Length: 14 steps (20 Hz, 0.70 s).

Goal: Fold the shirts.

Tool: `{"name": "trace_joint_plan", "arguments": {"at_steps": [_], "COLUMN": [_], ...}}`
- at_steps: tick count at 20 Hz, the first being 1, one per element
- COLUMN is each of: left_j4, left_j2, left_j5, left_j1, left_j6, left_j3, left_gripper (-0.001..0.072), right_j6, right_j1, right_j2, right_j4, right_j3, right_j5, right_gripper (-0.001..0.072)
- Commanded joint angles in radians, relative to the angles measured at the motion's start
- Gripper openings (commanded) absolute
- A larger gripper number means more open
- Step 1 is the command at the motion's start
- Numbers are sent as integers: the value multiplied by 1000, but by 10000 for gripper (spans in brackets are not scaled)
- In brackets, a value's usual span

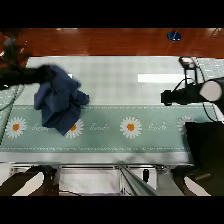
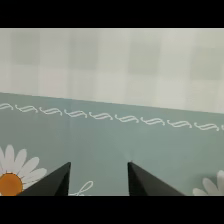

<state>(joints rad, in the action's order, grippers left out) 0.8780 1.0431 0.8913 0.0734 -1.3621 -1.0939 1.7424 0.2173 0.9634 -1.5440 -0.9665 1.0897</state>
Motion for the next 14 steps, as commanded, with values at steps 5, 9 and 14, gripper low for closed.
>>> {"name": "trace_joint_plan", "arguments": {"at_steps": [5,9,14], "left_j4": [-260,-274,-272], "left_j2": [-134,-128,-124], "left_j5": [10,-47,-245], "left_j1": [-2,-98,-382], "left_j6": [53,72,186], "left_j3": [-330,-526,-583], "left_gripper": [18,18,18], "right_j6": [29,34,38], "right_j1": [0,0,0], "right_j2": [-294,-391,-457], "right_j4": [-7,19,27], "right_j3": [0,0,0], "right_j5": [-1,-7,-20], "right_gripper": [410,410,410]}}
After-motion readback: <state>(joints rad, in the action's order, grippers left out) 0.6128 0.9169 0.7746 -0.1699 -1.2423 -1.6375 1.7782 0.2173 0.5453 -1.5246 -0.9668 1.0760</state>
